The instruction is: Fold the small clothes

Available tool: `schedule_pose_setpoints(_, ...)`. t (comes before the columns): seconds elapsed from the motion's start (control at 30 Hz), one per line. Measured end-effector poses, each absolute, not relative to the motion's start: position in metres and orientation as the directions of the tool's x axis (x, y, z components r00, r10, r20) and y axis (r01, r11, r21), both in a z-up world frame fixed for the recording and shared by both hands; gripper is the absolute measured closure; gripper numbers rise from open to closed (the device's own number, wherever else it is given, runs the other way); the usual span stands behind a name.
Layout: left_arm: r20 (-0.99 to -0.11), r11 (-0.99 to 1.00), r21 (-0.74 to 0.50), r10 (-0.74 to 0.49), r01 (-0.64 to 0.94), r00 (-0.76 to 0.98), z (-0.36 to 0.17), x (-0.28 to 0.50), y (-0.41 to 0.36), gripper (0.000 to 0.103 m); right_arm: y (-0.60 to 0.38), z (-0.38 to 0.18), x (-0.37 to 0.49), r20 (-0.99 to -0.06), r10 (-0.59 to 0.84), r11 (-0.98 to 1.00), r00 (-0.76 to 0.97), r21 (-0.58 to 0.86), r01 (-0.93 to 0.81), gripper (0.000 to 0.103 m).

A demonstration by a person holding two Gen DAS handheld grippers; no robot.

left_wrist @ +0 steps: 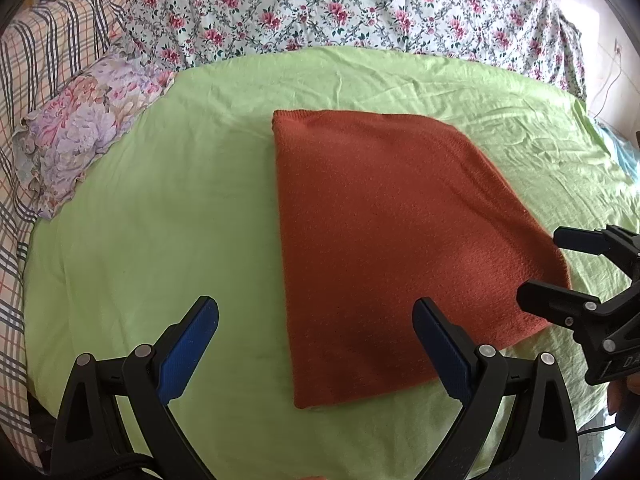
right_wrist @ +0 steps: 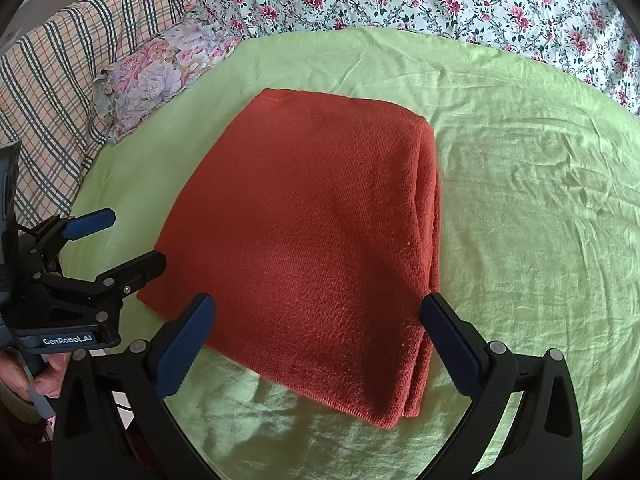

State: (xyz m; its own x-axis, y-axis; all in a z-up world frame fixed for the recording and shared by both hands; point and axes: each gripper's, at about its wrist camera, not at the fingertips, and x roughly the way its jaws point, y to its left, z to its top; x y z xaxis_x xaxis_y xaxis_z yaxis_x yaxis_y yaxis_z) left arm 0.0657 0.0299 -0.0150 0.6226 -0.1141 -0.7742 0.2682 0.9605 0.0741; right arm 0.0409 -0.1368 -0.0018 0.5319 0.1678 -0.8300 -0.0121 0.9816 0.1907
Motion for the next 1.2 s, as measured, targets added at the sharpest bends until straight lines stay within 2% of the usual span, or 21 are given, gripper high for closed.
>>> schedule_pose_setpoints(1.2, -0.777, 0.958, 0.075, -0.117, 0.275, 0.618, -0.0176, 0.0642, 0.0247, 0.005, -0.1378, -0.0055, 0.0401, -0.832, 0.17, 0.982, 0.528, 0.191, -0.015, 0.001)
